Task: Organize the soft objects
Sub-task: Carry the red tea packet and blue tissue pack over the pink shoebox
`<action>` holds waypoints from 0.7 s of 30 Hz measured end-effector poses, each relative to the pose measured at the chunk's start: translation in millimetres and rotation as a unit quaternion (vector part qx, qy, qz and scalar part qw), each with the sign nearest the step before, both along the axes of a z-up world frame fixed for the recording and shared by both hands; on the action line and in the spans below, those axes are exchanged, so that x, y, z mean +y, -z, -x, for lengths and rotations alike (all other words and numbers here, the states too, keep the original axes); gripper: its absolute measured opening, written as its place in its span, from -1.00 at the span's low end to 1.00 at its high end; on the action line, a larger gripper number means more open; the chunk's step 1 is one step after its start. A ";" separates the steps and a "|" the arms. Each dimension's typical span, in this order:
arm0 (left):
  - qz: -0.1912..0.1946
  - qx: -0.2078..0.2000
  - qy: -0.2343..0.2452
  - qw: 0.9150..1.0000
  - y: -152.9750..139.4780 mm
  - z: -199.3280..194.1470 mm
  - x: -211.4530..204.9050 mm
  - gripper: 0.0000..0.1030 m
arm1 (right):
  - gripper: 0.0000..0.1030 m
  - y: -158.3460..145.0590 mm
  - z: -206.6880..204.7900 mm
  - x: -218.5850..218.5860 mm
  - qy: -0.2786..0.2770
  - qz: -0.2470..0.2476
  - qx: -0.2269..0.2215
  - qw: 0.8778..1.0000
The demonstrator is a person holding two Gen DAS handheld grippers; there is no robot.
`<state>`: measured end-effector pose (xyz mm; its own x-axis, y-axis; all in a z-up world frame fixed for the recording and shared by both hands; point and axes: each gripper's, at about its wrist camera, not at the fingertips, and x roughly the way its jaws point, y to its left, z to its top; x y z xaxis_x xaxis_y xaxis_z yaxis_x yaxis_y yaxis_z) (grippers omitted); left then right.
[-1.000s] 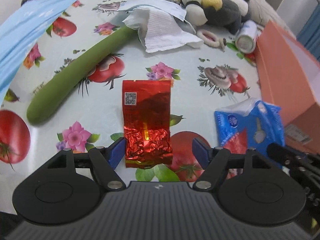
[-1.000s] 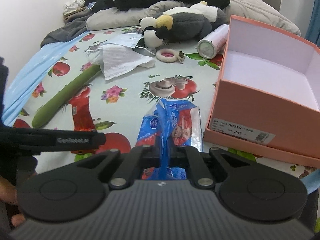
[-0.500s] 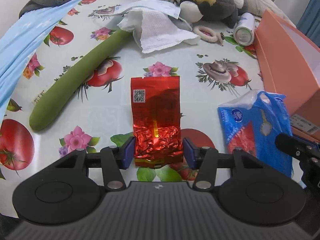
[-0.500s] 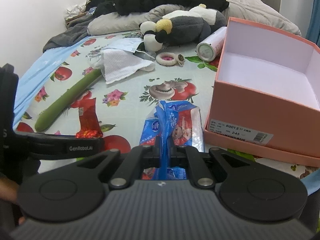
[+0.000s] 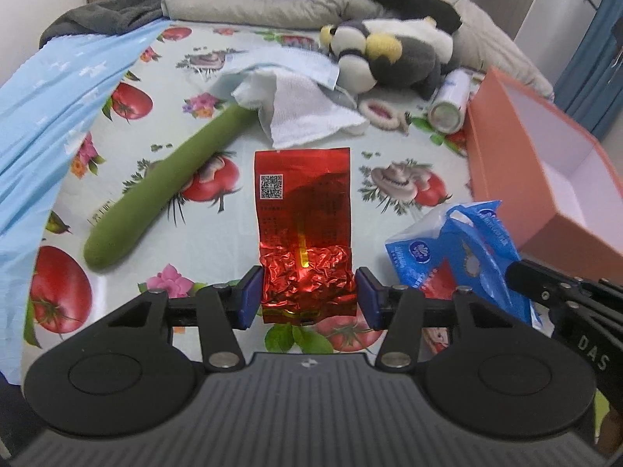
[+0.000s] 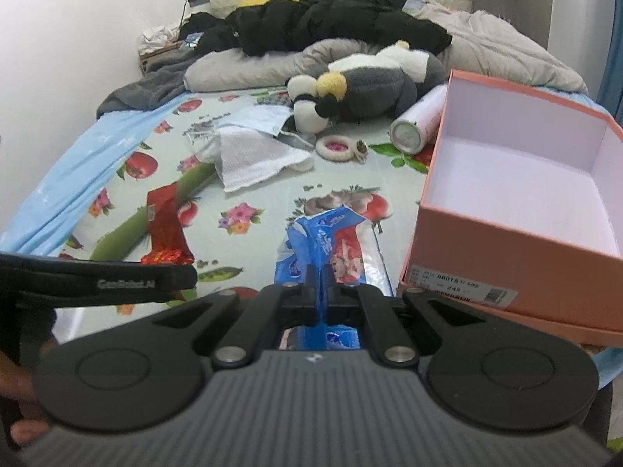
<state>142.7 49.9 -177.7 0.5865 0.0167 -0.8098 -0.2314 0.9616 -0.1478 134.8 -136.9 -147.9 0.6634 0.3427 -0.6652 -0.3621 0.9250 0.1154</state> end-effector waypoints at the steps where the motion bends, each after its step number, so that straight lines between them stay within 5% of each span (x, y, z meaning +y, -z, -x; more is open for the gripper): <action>1: 0.002 -0.004 0.000 1.000 -4.1 2.4 0.9 0.10 | -0.93 -3.4 1.2 0.2 -0.001 -0.001 -0.003 1.000; 21: 0.024 -0.085 0.021 0.996 -111.6 50.5 -1.5 0.10 | -0.93 -92.5 30.0 -14.5 -0.005 -0.038 -0.084 0.996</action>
